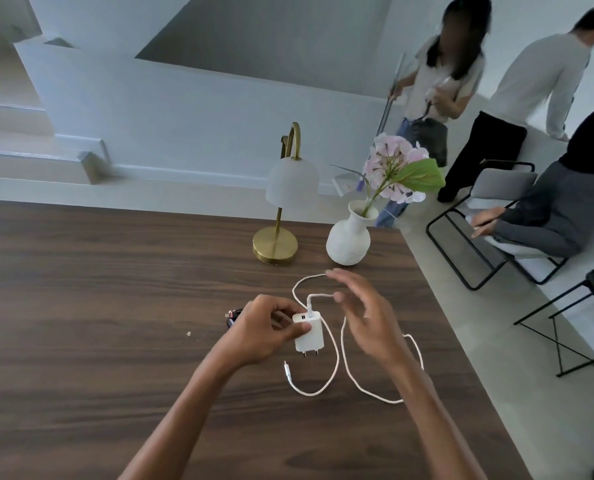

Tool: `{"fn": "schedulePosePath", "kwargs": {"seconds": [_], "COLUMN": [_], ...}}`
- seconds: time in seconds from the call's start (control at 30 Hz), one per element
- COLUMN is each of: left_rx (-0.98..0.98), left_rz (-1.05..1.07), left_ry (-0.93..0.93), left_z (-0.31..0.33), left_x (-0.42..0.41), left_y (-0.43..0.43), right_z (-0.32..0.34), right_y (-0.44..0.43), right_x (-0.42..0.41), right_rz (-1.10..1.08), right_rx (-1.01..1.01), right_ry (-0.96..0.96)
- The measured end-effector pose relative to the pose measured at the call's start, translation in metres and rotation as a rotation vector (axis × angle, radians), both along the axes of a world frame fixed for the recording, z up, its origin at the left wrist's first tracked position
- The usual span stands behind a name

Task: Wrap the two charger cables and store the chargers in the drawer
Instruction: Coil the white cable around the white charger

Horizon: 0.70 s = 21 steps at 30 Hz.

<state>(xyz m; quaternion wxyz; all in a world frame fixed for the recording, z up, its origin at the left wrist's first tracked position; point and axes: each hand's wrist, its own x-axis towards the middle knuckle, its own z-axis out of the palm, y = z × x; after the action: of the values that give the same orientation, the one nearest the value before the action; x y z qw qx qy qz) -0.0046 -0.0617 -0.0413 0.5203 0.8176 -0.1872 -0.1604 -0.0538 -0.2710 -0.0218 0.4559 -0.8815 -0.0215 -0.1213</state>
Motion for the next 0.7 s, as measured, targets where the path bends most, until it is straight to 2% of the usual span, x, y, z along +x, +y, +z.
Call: {"fn": "schedulePosePath", "kwargs": {"seconds": [0.07, 0.23, 0.33, 0.43, 0.53, 0.7], "left_rx": [-0.079, -0.239, -0.373, -0.472, -0.466, -0.329], "left_rz": [-0.025, -0.011, 0.036, 0.157, 0.276, 0.315], "left_ry": [0.033, 0.129, 0.181, 0.226, 0.176, 0.071], "left_z": [0.007, 0.012, 0.012, 0.011, 0.010, 0.007], "left_x": [0.000, -0.002, -0.003, -0.002, -0.002, -0.001], "left_y": [-0.001, 0.010, 0.011, 0.008, 0.004, 0.002], "right_z": [-0.005, -0.022, -0.030, -0.037, -0.035, -0.011], "right_y": [0.004, 0.020, 0.033, 0.044, 0.052, 0.050], "right_x": [0.009, 0.008, 0.000, -0.013, -0.024, -0.034], "right_rz": [0.034, -0.076, -0.150, -0.154, -0.125, -0.114], "right_rx": [0.058, 0.477, 0.588, 0.565, 0.508, 0.094], "right_ry": [0.042, 0.111, 0.193, 0.278, 0.303, 0.231]}}
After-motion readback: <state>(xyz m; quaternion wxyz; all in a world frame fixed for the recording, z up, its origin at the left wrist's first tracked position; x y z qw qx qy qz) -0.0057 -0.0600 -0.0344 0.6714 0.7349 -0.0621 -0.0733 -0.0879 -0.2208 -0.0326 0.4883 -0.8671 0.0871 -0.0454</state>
